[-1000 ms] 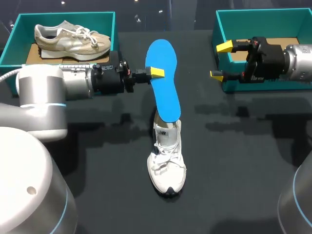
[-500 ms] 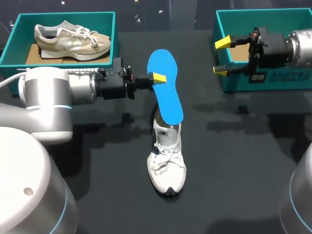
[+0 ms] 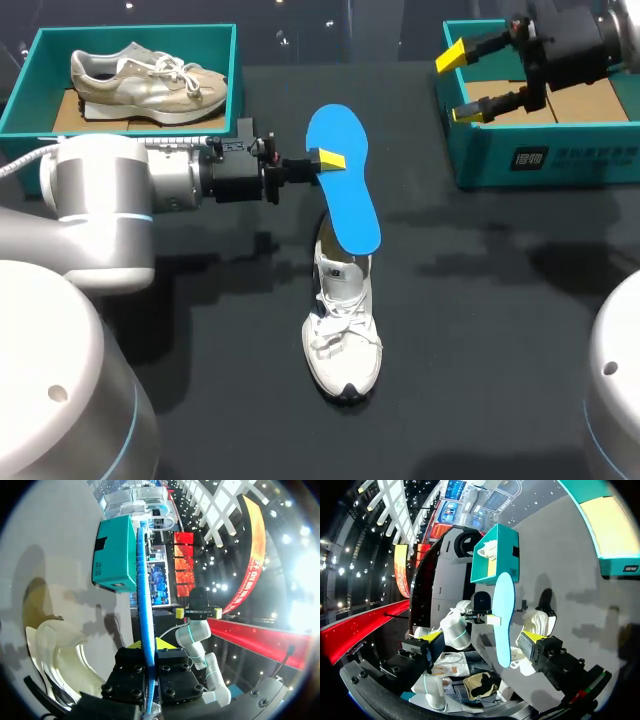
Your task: Take the shoe out of the shoebox, open the shoe tongue, remove and reinsert the insole, then place the shoe into the shoebox
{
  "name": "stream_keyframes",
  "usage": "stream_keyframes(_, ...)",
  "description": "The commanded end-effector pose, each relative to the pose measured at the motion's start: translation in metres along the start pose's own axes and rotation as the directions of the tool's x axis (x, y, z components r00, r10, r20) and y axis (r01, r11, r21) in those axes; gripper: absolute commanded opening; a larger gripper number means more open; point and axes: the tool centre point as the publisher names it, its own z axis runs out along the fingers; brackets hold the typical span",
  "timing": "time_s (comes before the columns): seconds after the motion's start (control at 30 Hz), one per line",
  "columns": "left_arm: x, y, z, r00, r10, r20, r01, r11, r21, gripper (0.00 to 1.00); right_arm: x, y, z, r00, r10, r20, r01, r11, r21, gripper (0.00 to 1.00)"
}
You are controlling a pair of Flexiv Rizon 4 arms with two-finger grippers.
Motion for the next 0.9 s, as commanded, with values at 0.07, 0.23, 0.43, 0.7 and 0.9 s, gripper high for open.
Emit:
stream_keyframes(0.07, 0.000, 0.001, 0.000, 1.000, 0.000, 0.002, 0.000, 1.000, 0.001, 0.00, 0.027, 0.000, 0.005, 0.906, -0.030, 0.422, 0.026, 1.000, 0.015, 1.00)
stream_keyframes(0.23, 0.000, 0.001, 0.000, 1.000, 0.000, 0.002, 0.000, 1.000, 0.001, 0.00, 0.049, -0.002, 0.014, 0.844, -0.075, 0.532, 0.060, 0.997, 0.045, 1.00)
stream_keyframes(0.43, 0.000, 0.001, 0.000, 1.000, 0.000, 0.002, 0.000, 1.000, 0.001, 0.00, 0.067, -0.006, 0.029, 0.745, -0.117, 0.657, 0.076, 0.993, 0.090, 1.00)
stream_keyframes(0.7, 0.000, 0.001, 0.000, 1.000, 0.000, 0.002, 0.000, 1.000, 0.001, 0.00, 0.082, -0.019, 0.059, 0.627, -0.119, 0.770, 0.073, 0.993, 0.094, 1.00)
stream_keyframes(0.9, 0.000, 0.001, 0.000, 1.000, 0.000, 0.002, 0.000, 1.000, 0.001, 0.00, 0.091, -0.029, 0.085, 0.596, -0.131, 0.792, 0.079, 0.991, 0.105, 1.00)
